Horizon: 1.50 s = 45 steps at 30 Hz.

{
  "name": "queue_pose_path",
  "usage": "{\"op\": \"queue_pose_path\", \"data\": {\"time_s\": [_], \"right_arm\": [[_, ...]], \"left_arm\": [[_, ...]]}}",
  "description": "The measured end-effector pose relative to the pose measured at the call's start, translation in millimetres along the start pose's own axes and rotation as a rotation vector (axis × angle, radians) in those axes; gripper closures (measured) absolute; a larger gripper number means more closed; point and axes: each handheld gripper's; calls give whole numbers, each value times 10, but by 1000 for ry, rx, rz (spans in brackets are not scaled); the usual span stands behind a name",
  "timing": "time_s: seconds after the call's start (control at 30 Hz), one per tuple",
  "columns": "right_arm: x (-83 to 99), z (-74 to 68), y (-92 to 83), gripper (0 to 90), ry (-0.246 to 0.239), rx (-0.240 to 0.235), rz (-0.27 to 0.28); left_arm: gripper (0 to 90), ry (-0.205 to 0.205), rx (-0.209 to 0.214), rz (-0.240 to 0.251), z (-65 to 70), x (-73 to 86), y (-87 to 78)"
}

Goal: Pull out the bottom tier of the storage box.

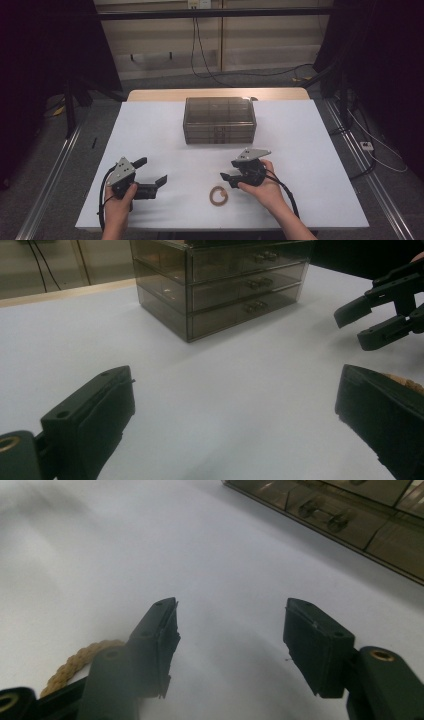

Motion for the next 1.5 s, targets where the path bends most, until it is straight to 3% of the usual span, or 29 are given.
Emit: {"op": "queue_pose_path", "data": {"time_s": [0.27, 0.8, 0.93, 1.5], "right_arm": [[-23, 53, 22, 301, 1, 64, 14], [-68, 172, 52, 263, 59, 178, 70], [-82, 197, 76, 254, 55, 203, 72], [-138, 249, 185, 221, 70, 260, 88]], "left_arm": [[27, -5, 0, 2, -4, -5, 3], [27, 3, 17, -7, 16, -17, 20], [27, -1, 17, -8, 17, -17, 21], [27, -14, 18, 4, 13, -17, 23]]}}
Point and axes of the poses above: each handheld gripper's, and its own axes: y roughly forward along the jaws, x roughly out of its underside, z roughly to its right, and after that the axes turned 10 degrees about z, right-handed
